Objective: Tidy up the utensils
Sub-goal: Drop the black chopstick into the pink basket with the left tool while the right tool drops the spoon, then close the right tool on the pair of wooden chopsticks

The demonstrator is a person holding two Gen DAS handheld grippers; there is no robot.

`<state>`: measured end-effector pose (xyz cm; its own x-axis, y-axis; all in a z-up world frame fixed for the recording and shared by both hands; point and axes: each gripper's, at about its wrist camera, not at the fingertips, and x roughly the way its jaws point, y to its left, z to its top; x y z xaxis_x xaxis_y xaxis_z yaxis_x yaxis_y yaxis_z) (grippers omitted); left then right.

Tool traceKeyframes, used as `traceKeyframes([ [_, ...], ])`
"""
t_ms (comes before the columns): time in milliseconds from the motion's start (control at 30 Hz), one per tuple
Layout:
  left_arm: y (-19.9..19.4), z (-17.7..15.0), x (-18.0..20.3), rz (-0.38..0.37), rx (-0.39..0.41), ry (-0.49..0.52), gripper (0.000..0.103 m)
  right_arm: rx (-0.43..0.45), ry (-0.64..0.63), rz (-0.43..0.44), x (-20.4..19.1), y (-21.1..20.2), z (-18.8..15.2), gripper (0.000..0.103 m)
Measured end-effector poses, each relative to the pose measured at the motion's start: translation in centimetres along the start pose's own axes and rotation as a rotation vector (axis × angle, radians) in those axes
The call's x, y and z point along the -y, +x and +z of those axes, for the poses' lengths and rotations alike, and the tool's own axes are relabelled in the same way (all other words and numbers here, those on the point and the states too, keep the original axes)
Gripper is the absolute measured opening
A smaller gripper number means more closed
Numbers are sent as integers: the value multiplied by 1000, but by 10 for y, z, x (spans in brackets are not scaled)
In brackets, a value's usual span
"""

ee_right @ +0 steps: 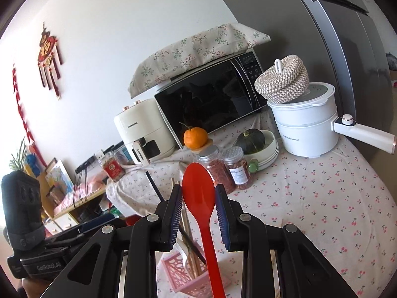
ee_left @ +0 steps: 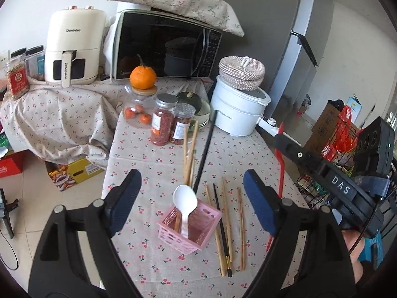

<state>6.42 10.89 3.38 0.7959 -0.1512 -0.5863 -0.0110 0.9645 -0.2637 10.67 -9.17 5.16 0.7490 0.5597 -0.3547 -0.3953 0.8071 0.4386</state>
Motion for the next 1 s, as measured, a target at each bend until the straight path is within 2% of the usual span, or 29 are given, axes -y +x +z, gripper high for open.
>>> traceKeyframes([
  [133,4,-12,-33,82,-83,-79,90,59,50,-16,-12,4,-3,27],
  [233,15,-25,-52,147,-179,-65,93,125,77,-40,-21,6,-6,27],
  [400,24,-45,-73,213,-262,-44,96,192,136,-105,-33,20,-12,27],
  [533,21,-51,-81,233,-267,-12,100,243,160,-179,-37,29,-17,27],
  [700,17,-51,-90,213,-246,-17,101,308,174,-254,-42,38,-20,27],
  [1000,18,-54,-95,217,-207,15,102,305,133,-311,-47,57,-32,28],
])
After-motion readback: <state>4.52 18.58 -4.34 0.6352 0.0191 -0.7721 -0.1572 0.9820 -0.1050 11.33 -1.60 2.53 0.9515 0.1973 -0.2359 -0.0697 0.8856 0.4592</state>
